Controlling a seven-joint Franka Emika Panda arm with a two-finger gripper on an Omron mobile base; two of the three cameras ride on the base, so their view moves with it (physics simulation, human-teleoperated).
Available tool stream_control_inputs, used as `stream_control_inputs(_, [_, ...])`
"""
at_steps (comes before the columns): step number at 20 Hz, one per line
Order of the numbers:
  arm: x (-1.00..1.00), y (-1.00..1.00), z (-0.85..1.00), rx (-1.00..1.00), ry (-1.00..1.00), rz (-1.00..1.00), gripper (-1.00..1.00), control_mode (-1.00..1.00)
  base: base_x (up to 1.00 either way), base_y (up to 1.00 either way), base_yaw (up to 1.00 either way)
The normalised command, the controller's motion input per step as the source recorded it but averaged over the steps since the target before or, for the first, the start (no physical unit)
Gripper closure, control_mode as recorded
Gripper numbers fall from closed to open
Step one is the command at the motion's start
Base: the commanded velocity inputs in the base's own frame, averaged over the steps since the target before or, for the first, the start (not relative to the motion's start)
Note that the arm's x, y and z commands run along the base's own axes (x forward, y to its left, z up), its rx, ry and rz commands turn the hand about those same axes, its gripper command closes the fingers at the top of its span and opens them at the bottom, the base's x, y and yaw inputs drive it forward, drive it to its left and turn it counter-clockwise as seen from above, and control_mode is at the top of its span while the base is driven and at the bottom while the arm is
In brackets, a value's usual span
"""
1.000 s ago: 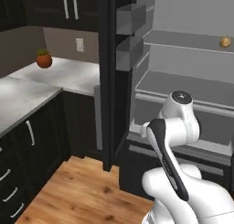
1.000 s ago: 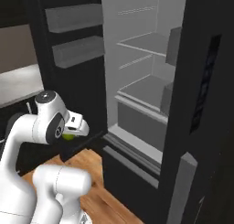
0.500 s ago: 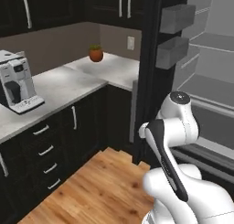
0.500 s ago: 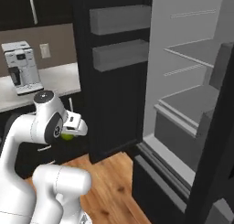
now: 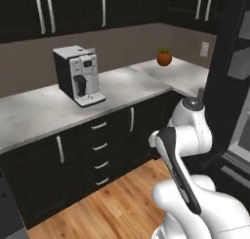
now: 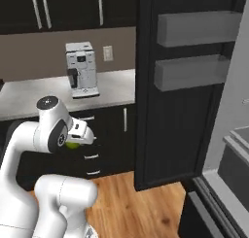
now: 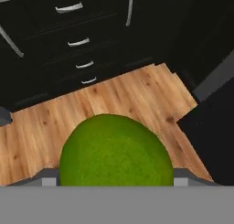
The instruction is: Grab the lime and onion from the fridge, place them in the blender, close the lid, and turn on the blender to create a marinade.
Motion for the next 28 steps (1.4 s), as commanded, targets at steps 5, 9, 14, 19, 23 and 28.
stream_control_inputs(5, [0.00, 0.00, 0.00, 0.00, 0.00, 0.00, 1.00, 1.00, -0.26, 0.00, 0.78])
stream_control_inputs(9, [0.00, 0.00, 0.00, 0.00, 0.00, 0.00, 1.00, 1.00, -0.08, 0.00, 0.85])
stream_control_inputs(14, [0.00, 0.00, 0.00, 0.00, 0.00, 0.00, 1.00, 1.00, 0.00, 0.00, 0.91])
stream_control_inputs(19, [0.00, 0.00, 0.00, 0.00, 0.00, 0.00, 1.00, 1.00, 0.00, 0.00, 0.93])
stream_control_inputs(23, [0.00, 0.00, 0.00, 0.00, 0.00, 0.00, 1.00, 1.00, 0.00, 0.00, 0.93])
stream_control_inputs(28, [0.00, 0.00, 0.00, 0.00, 0.00, 0.00, 1.00, 1.00, 0.00, 0.00, 0.92])
